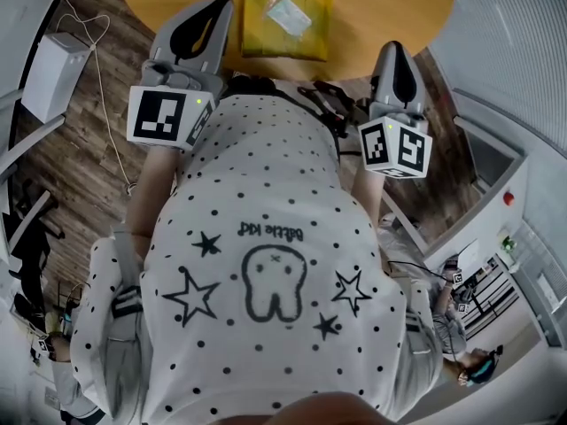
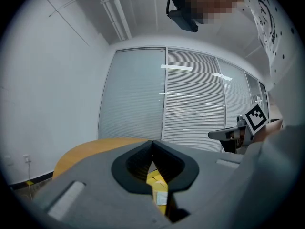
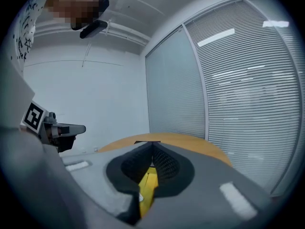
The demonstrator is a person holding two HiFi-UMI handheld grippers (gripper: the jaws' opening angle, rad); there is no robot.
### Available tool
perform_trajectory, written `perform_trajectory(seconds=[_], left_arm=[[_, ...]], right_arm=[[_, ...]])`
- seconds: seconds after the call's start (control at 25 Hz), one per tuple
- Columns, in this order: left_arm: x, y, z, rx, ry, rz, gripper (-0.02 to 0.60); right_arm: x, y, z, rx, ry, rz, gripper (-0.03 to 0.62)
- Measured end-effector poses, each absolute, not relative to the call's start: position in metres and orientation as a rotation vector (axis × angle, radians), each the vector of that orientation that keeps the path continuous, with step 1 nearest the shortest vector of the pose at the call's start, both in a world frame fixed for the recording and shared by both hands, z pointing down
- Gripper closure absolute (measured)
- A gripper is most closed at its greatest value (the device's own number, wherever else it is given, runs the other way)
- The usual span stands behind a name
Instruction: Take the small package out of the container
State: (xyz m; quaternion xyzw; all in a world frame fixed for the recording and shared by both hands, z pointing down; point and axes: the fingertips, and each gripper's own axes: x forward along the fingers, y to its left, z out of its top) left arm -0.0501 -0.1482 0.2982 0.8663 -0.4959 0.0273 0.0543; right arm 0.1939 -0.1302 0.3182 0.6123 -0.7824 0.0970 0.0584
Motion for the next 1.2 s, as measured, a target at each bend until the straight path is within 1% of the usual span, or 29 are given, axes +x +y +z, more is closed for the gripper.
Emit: perform_trajectory(seconds=[0.72,0.96,1.2], left_arm=[[-0.049,-0.153,0.300,2.640,-1.488,0.092,0.571],[-0.071,-0.161,0.310,2.637,-1.462,0.082,0.571],[-0.059,-0.159,0.309,2.670,-1.412,0.086,0.571]], right_arm=[[0.191,-0.132,0.318,1.852,-2.366,0.295,0.589],[0.169,-0.136,0.325,1.855,-2.348,0.303,0.589],[0.181,-0.124,0.329,1.900,-2.304,0.321,0.589]])
